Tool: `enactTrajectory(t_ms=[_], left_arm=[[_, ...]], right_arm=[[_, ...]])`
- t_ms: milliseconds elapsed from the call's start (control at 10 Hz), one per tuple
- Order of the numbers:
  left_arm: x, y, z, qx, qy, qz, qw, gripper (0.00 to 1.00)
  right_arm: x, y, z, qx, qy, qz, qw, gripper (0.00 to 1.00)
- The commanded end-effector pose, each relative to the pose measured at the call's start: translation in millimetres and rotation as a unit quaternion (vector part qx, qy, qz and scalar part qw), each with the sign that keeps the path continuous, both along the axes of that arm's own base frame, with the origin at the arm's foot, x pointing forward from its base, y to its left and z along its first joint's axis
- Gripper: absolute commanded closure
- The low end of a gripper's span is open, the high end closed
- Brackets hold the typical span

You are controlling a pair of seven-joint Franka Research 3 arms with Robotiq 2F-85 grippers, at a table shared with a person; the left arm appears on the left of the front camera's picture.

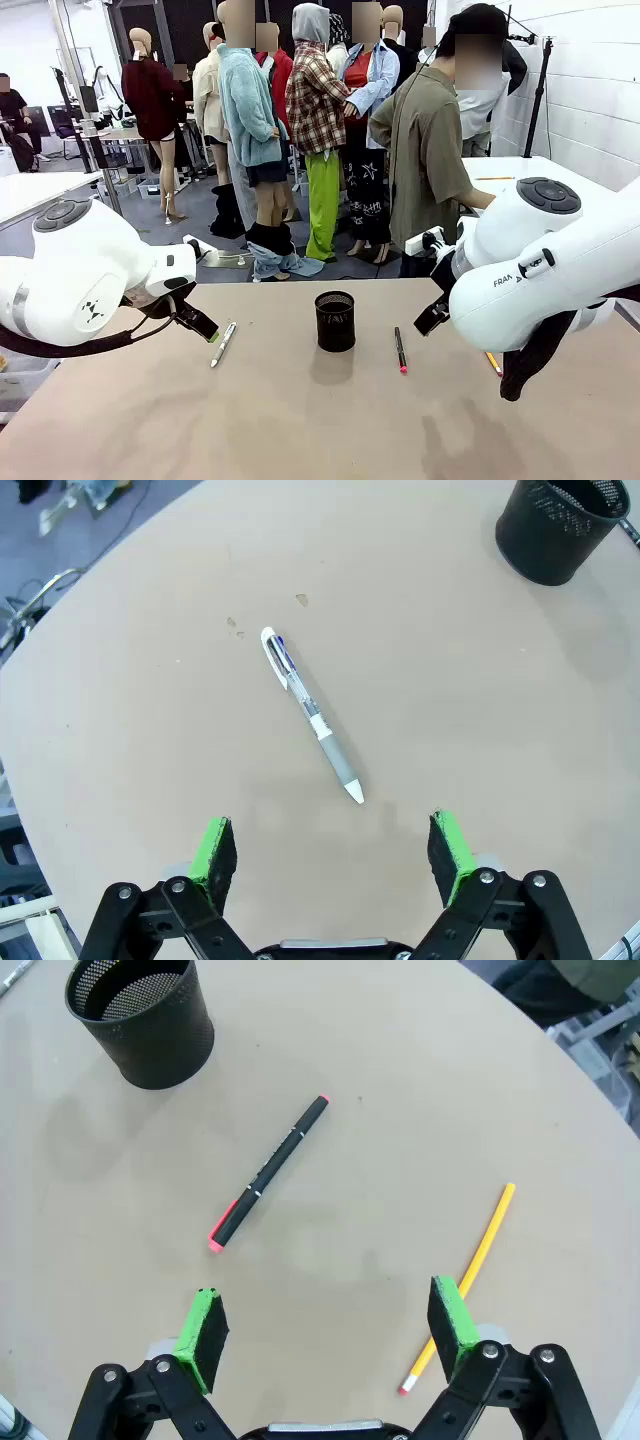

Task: Place the pens into the pen holder.
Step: Pick up a writing instrument from the table and place it into the Pen holder.

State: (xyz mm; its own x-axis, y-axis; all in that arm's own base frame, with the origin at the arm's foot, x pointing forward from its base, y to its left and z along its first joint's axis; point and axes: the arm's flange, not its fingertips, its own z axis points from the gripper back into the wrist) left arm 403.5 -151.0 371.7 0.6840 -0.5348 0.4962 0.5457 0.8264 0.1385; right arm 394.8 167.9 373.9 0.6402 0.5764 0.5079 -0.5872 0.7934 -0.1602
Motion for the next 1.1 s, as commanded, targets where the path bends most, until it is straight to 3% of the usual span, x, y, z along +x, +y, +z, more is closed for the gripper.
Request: enactTrajectory(t_ms=[0, 600, 800, 1000], left_arm=[[-0.1, 0.0, 0.0, 0.000, 0.000, 0.000, 1.000, 0.00], [-0.3, -0.7, 0.0, 0.000, 0.000, -0.001, 1.000, 0.00], [28.4, -11.7, -0.8, -0.004, 0.031, 0.023, 0.999, 0.00], [63.4, -26.2, -11.9, 0.007, 0.087, 0.084, 0.993, 0.00]], right_arm=[[0.0, 0.0, 0.0, 0.000, 0.000, 0.000, 1.000, 0.00], [0.0, 0.0, 0.0, 0.000, 0.000, 0.000, 1.000, 0.00], [0.0, 0.0, 0.0, 0.000, 0.000, 0.000, 1.000, 0.00], [0.0, 0.0, 0.0, 0.000, 0.000, 0.000, 1.000, 0.00]])
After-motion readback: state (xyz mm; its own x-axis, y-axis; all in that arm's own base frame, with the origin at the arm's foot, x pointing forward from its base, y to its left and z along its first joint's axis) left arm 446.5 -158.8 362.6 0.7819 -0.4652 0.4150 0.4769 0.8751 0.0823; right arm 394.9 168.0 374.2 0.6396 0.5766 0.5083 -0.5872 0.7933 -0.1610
